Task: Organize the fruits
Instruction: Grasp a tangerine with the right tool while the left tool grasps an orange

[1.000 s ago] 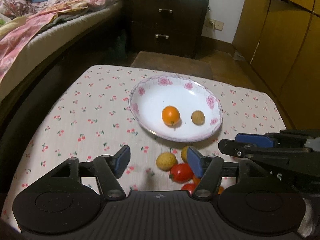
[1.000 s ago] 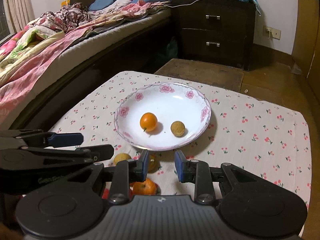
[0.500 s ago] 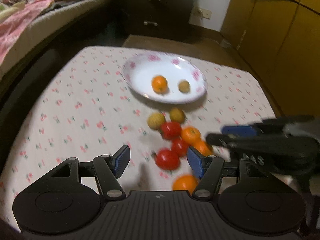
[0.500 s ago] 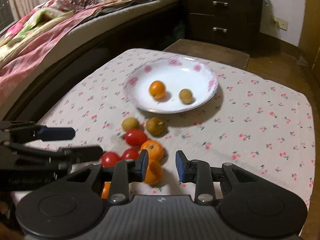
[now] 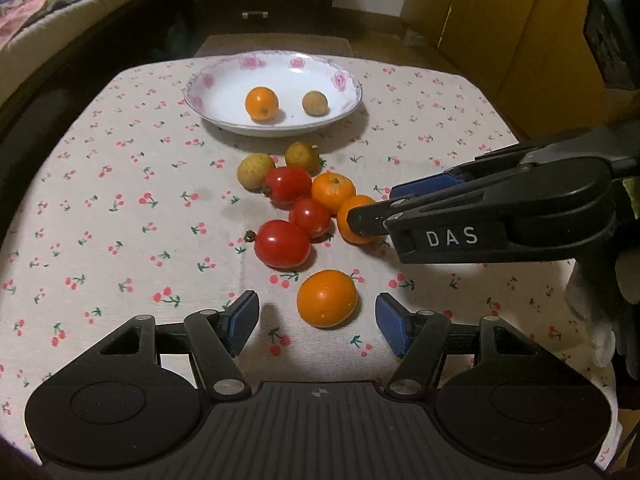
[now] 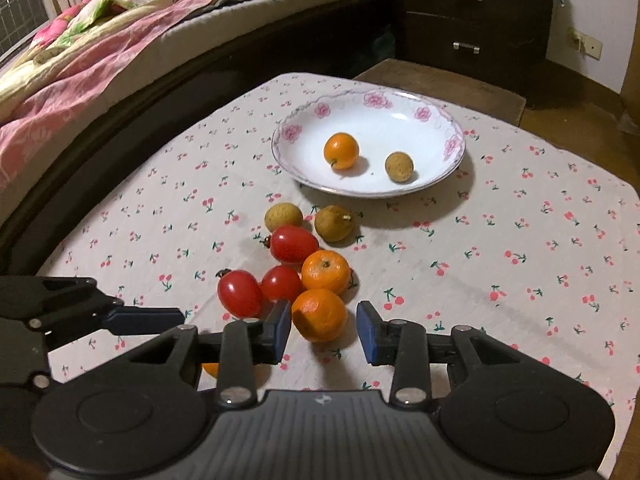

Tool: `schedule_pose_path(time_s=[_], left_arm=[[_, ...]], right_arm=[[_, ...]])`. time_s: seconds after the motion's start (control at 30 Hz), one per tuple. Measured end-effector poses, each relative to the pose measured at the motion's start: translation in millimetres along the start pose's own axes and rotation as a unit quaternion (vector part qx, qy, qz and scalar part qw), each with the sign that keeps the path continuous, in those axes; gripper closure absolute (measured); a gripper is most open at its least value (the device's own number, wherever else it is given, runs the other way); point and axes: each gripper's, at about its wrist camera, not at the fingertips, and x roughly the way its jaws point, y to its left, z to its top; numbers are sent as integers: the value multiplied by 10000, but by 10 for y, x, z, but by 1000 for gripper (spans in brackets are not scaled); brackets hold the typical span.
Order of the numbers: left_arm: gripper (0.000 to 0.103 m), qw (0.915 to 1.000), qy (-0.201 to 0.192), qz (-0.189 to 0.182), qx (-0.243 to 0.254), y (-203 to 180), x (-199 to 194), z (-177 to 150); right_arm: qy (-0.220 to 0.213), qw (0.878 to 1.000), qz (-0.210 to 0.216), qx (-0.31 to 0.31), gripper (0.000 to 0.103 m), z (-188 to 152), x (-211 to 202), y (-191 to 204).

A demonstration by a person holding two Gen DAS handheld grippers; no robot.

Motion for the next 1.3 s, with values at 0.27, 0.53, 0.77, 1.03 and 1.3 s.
schedule_pose_path(time_s=[0.27,0.53,0.77,1.03,1.3], left_arm=[[33,9999,34,81,85,-31,102,-6],[38,10000,-15,73,53,-26,147,9],[49,9999,-42,66,63,-29,133,3],[59,9999,-29,48,129,-52,109,-22],[60,9999,-32,34,130,-55,112,-19]], right_arm=[[139,9998,85,-119,60,3,130,22],[192,9997,87,-117,60,31,235,20],[175,9997,22,-174,60,29,223,39],[182,9998,-12,-127,62,18,163,8],[188,9998,-24,-107,62,-12,131,1]])
